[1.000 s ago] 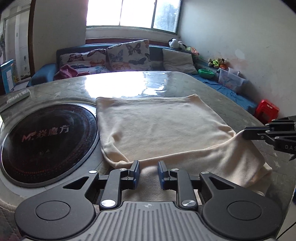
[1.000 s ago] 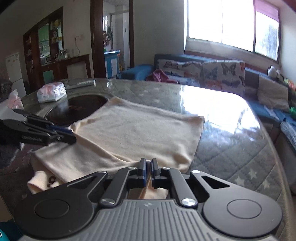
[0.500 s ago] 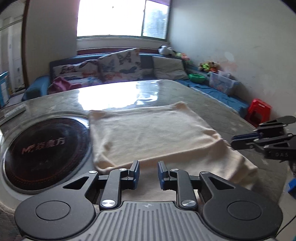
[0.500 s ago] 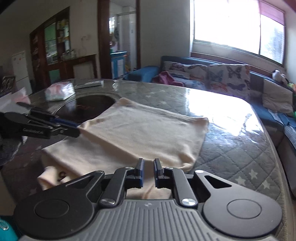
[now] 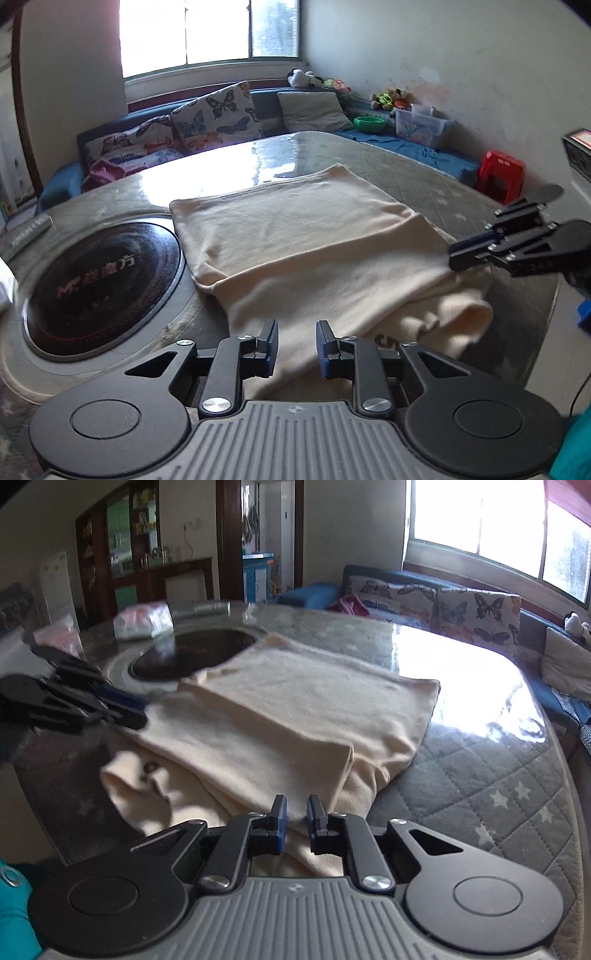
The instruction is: Fold clothes
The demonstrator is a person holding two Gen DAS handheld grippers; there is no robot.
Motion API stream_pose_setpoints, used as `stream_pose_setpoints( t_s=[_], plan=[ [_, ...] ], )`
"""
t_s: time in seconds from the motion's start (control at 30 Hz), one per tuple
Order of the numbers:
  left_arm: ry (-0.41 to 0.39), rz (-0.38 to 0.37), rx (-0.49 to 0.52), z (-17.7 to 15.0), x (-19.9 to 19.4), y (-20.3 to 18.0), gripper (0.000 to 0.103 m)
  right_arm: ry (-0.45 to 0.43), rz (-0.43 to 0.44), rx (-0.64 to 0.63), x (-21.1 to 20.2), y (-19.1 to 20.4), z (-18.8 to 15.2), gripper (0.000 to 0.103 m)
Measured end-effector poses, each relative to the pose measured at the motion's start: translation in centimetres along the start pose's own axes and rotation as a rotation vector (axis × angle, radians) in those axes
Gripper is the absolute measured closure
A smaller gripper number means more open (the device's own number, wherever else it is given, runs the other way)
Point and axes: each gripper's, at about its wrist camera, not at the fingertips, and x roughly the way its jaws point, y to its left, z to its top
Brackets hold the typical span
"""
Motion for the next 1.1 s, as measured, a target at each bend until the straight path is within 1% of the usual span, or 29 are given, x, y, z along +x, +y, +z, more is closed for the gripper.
stream_pose_setpoints(
  t_s=[0.07,0.2,0.27,0.33,0.4,0.5,0.57,0.6,0.63,0.7,0.73,0.83,0.97,1.03,1.1],
  plan=[
    [0.004,0.007,0.066,-0.6,-0.9,-0.6,0.075,0.001,0.003,0.001,-0.2,0.0,0.0,0.092],
    [0.006,0.002,0.219,-2.0,-2.0,-2.3,0.073,0.006,0.01,-0.027,-1.5,0.2,0.1,0.09],
    [-0.001,0.004,0.282,-2.5,-1.9,-3.2,0.07,0.013,0.008,-0.063,-1.9,0.6,-0.2,0.084],
    [-0.009,0.011,0.332,-2.9,-1.5,-4.1,0.07,0.021,0.006,-0.1,-2.4,1.1,-0.4,0.075],
    [-0.02,0.016,0.376,-3.2,-1.0,-4.9,0.07,0.028,0.004,-0.136,-2.8,1.6,-0.7,0.073],
    [-0.051,0.032,0.454,-3.7,-0.3,-6.1,0.07,0.04,0.001,-0.19,-3.5,2.2,-1.1,0.063],
    [-0.069,0.031,0.488,-3.9,0.1,-6.6,0.07,0.041,0.001,-0.225,-3.7,2.7,-1.3,0.06],
    [-0.077,0.028,0.501,-4.0,0.2,-6.8,0.07,0.037,0.002,-0.242,-3.6,2.9,-1.3,0.056],
    [-0.084,0.024,0.503,-4.0,0.3,-6.8,0.07,0.032,0.003,-0.259,-3.5,3.2,-1.4,0.05],
    [-0.095,0.015,0.495,-3.8,0.5,-6.6,0.075,0.024,0.005,-0.292,-3.3,3.6,-1.5,0.047],
    [-0.1,0.007,0.462,-3.3,0.6,-6.1,0.083,0.019,0.006,-0.309,-3.1,3.9,-1.5,0.044],
    [-0.116,-0.015,0.364,-1.8,0.7,-4.5,0.09,0.006,0.01,-0.359,-2.8,4.5,-1.7,0.039],
    [-0.129,-0.055,0.226,0.5,1.0,-2.2,0.091,-0.012,0.014,-0.426,-2.3,5.5,-1.9,0.037],
    [-0.128,-0.074,0.168,1.6,1.3,-1.2,0.092,-0.03,0.016,-0.43,-1.7,5.6,-1.6,0.037],
    [-0.128,-0.079,0.157,2.0,1.7,-0.8,0.092,-0.051,0.022,-0.417,-0.7,5.5,-1.0,0.038]
  ],
)
